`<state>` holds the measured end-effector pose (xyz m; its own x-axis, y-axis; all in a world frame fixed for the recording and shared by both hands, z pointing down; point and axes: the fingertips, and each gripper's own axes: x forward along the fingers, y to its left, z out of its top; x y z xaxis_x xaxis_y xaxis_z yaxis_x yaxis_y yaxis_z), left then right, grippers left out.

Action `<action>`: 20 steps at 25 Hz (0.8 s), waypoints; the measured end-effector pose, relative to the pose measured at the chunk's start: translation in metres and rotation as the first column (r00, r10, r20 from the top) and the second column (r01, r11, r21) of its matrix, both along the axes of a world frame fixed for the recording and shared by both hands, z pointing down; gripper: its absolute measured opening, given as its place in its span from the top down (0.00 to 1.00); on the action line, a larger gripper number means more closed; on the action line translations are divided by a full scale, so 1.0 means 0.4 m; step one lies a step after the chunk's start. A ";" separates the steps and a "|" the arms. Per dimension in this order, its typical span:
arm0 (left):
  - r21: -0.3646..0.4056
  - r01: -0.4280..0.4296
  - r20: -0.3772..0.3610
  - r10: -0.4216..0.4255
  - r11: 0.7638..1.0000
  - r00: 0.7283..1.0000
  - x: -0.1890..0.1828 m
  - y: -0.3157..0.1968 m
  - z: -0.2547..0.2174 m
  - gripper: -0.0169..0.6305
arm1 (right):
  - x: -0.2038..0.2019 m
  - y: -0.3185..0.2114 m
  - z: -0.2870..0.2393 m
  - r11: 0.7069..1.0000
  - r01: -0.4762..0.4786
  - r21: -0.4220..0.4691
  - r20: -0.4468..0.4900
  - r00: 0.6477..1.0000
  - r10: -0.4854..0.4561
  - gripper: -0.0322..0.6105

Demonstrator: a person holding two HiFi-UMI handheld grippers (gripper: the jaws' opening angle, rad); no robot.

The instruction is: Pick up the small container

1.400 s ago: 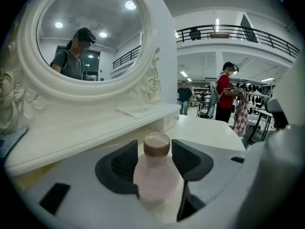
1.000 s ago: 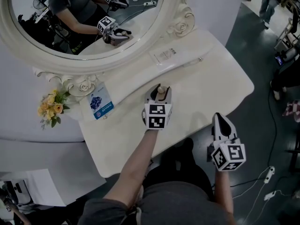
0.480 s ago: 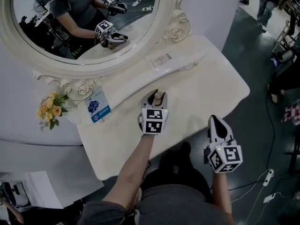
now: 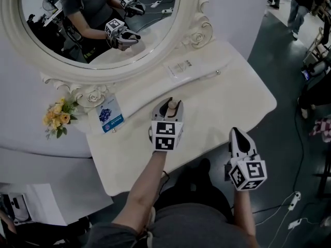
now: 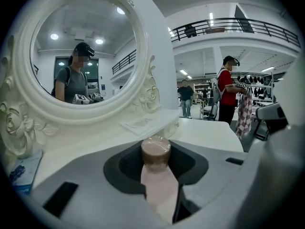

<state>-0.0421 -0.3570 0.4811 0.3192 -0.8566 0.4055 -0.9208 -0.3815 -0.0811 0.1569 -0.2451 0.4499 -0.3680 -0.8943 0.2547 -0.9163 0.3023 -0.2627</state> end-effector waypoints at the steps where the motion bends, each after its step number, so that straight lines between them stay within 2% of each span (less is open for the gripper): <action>1: 0.007 0.001 -0.002 -0.001 1.000 1.000 -0.002 0.000 -0.012 0.77 | -0.002 -0.004 -0.003 1.000 0.007 0.003 -0.003 1.000 -0.007 0.94; 20: 0.140 0.040 -0.035 -0.035 0.989 0.999 -0.041 0.033 -0.232 0.77 | -0.050 -0.075 -0.042 0.992 0.115 0.057 -0.035 0.993 -0.113 0.94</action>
<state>-0.0586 -0.3436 0.3882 0.2968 -0.9158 0.2705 -0.9373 -0.3336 -0.1012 0.1369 -0.2749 0.4331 -0.4607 -0.8609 0.2160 -0.8827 0.4190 -0.2127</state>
